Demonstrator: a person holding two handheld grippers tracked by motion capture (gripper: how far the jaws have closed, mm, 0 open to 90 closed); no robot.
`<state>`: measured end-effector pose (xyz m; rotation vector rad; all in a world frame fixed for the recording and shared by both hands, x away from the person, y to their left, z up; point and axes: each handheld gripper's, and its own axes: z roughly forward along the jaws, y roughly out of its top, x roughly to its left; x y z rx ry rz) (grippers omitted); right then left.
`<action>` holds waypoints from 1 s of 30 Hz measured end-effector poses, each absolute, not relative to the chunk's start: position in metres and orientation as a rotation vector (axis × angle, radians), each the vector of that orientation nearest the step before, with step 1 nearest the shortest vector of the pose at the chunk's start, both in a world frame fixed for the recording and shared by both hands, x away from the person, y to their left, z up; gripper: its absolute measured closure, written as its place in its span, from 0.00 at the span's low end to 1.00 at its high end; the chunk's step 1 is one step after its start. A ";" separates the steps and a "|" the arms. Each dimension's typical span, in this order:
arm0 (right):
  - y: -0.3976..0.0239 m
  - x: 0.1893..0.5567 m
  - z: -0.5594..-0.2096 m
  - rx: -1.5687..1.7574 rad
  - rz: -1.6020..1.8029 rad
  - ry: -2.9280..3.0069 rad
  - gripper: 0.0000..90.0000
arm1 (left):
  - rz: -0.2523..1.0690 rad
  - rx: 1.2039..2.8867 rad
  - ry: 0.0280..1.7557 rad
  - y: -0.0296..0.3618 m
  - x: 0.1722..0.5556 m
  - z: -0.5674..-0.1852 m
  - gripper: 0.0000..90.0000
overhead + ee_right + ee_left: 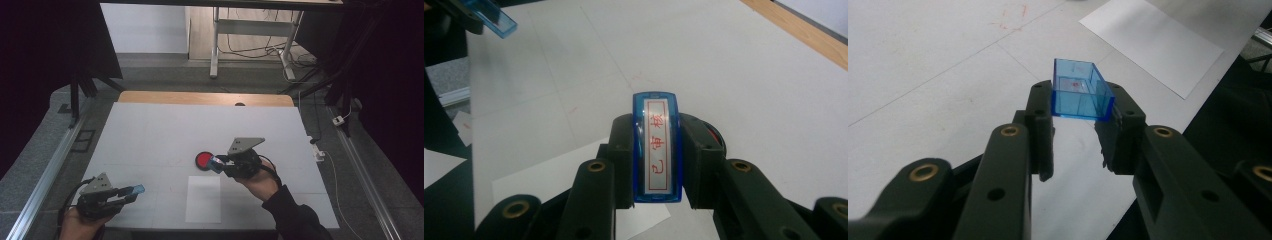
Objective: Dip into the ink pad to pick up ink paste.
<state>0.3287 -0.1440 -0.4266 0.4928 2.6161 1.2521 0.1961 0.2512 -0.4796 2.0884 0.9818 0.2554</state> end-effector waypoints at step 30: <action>-0.113 0.381 -0.454 0.598 1.129 2.659 0.78 | 0.244 2.098 0.983 0.251 0.197 -0.481 0.77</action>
